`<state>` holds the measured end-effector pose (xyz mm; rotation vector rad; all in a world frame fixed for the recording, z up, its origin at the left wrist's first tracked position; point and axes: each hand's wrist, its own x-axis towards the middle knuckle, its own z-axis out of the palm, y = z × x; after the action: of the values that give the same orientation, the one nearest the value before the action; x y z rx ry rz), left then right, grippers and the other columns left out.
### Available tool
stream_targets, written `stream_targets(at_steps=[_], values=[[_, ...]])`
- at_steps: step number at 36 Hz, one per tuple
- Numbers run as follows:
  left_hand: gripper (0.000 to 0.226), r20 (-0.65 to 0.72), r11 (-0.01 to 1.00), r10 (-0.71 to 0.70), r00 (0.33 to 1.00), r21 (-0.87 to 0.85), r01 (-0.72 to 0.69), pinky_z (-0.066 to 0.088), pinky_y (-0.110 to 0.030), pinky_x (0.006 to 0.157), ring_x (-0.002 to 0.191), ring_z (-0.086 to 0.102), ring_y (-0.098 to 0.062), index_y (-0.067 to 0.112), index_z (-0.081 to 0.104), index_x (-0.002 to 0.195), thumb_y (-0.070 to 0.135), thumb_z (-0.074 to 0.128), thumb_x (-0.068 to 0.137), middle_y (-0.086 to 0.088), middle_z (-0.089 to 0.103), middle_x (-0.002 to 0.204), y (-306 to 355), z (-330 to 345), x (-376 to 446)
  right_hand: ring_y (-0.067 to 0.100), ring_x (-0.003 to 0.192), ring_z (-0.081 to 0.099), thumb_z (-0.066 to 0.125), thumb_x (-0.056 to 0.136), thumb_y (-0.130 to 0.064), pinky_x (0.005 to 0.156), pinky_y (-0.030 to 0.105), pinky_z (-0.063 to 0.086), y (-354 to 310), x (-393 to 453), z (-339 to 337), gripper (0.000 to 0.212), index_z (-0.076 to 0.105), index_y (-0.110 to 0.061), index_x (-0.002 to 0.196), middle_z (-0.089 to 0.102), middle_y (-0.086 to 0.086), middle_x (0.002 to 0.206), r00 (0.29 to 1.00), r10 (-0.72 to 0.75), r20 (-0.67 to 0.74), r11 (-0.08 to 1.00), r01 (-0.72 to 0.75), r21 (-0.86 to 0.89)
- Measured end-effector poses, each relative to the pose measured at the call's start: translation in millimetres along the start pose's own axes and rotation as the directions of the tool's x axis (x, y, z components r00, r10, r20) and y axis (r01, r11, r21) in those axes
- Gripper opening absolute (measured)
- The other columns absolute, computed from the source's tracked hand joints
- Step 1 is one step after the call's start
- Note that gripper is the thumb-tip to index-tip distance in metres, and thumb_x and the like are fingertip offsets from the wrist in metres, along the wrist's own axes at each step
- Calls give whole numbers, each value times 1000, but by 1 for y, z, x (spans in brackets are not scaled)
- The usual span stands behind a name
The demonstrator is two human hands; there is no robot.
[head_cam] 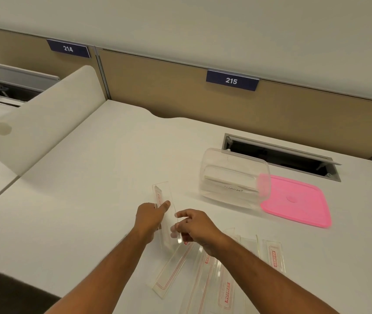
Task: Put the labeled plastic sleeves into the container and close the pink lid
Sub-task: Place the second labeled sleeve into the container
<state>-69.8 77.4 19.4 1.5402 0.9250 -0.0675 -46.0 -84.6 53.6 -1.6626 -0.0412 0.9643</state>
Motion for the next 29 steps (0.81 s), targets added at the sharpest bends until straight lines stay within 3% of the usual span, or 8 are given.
stream_targets(at_steps=[7, 10, 12, 14, 16, 21, 25, 29], values=[[31, 28, 994, 105, 994, -41, -104, 58, -27, 56, 76, 72, -18, 14, 72, 91, 42, 61, 95, 3, 75, 88, 3, 3, -8, 23, 72, 75, 67, 85, -2, 64, 27, 58, -9, -1, -11, 40, 60, -10, 123, 78, 14, 86, 1000, -13, -14, 998, 14, 63], [29, 48, 987, 158, 986, -31, -156, 58, -27, 62, 84, 72, -18, 22, 68, 86, 39, 50, 101, 5, 74, 86, 6, 4, -13, 18, 64, 71, 64, 87, 1, 61, 28, 56, -14, 0, -24, 34, 62, -8, 120, 77, 15, 83, 999, 10, -40, 995, -6, 99], [25, 37, 979, 199, 979, 23, -200, 59, -33, 73, 94, 68, -21, 23, 62, 93, 33, 42, 104, 2, 69, 97, 7, 5, -14, 18, 65, 70, 61, 88, 3, 61, 28, 55, -18, -1, -34, 31, 64, -8, 117, 76, 12, 82, 998, 27, -62, 993, -20, 112], [28, 11, 960, 252, 968, 122, -251, 55, -40, 92, 107, 62, -21, 21, 58, 120, 27, 38, 102, 4, 64, 114, 7, 4, -15, 17, 63, 68, 59, 88, 6, 59, 28, 52, -22, -2, -44, 30, 66, -6, 115, 74, 11, 80, 996, 45, -82, 989, -33, 143], [43, -8, 916, 335, 942, 240, -323, 45, -33, 100, 121, 53, -18, 19, 42, 143, 19, 39, 100, 3, 51, 134, 6, 2, -15, 16, 58, 64, 59, 87, 9, 54, 27, 48, -26, -3, -54, 29, 68, -3, 112, 72, 10, 78, 993, 67, -101, 983, -48, 175], [73, 130, 677, 583, 802, 468, -568, 37, -39, 108, 132, 31, -14, 27, 29, 148, 9, 61, 85, 6, 36, 141, 1, 3, -18, 12, 53, 57, 60, 83, 11, 49, 23, 44, -32, -5, -80, 29, 72, 0, 107, 69, 9, 75, 987, 116, -115, 972, -89, 216], [95, 307, 407, 684, 662, 592, -696, 27, -43, 115, 145, 17, -15, 38, 15, 152, 16, 72, 78, 9, 20, 157, -1, 3, -15, 10, 53, 54, 52, 87, 9, 42, 20, 38, -32, -3, -97, 29, 73, 2, 107, 66, 9, 72, 976, 173, -135, 958, -135, 252], [102, 422, 166, 733, 533, 649, -742, 19, -41, 117, 150, 9, -19, 32, 15, 155, 32, 79, 76, 5, 13, 163, 2, 6, -9, 12, 63, 55, 52, 87, 7, 43, 20, 37, -31, -6, -110, 28, 77, 4, 99, 66, 13, 85, 969, 215, -124, 949, -177, 261]])
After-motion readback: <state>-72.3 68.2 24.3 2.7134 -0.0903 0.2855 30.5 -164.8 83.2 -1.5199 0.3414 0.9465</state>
